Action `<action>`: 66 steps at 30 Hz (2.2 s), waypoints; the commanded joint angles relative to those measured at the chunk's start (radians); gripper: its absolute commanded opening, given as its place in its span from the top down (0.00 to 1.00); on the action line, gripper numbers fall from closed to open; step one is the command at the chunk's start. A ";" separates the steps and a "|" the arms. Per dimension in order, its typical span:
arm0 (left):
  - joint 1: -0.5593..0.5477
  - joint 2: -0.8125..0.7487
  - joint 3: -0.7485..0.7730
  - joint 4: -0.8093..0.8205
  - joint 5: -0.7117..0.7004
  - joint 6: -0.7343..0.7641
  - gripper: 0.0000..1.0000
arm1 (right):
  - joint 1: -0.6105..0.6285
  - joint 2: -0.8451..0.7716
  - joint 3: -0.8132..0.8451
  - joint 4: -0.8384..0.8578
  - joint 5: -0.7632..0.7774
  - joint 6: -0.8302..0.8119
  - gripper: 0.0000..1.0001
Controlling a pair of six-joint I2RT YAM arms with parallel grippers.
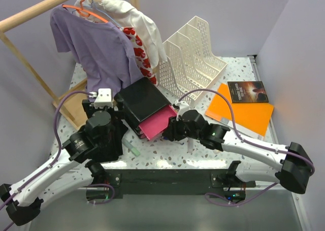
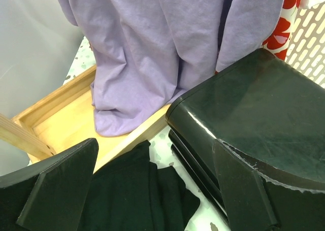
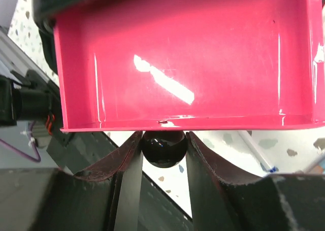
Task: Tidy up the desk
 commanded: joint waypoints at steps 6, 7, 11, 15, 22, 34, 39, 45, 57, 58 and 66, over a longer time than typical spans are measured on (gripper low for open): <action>0.012 0.019 -0.008 0.042 -0.002 0.013 0.00 | -0.003 -0.045 -0.024 -0.019 -0.015 -0.078 0.09; 0.012 0.019 -0.008 0.039 0.004 0.013 0.00 | -0.005 -0.048 -0.017 -0.025 -0.021 -0.095 0.01; 0.014 0.013 -0.010 0.041 0.015 0.013 0.00 | -0.003 -0.080 -0.014 -0.057 -0.044 -0.188 0.01; 0.015 0.002 -0.012 0.046 0.027 0.020 0.00 | -0.003 -0.109 0.006 -0.215 -0.149 -0.426 0.01; 0.018 -0.052 -0.027 0.088 0.096 0.016 0.00 | -0.017 -0.197 0.120 -0.424 -0.280 -0.746 0.01; 0.018 -0.078 0.021 -0.190 0.413 -0.485 0.00 | -0.137 -0.330 0.280 -0.880 -0.203 -1.328 0.01; 0.018 -0.142 -0.018 -0.345 0.529 -0.726 0.00 | -0.377 -0.323 0.224 -0.835 -0.283 -1.258 0.01; 0.018 -0.214 -0.113 -0.463 0.599 -0.999 0.02 | -0.688 -0.153 0.276 -0.815 -0.546 -1.169 0.01; 0.008 0.152 -0.165 -0.518 0.613 -1.237 0.11 | -0.833 -0.105 0.204 -0.504 -0.686 -1.011 0.01; 0.009 0.149 -0.198 -0.495 0.615 -1.244 0.16 | -0.834 -0.122 0.175 -0.482 -0.690 -1.003 0.01; 0.009 0.250 -0.297 -0.379 0.602 -1.357 0.25 | -0.834 -0.133 0.173 -0.476 -0.720 -0.992 0.01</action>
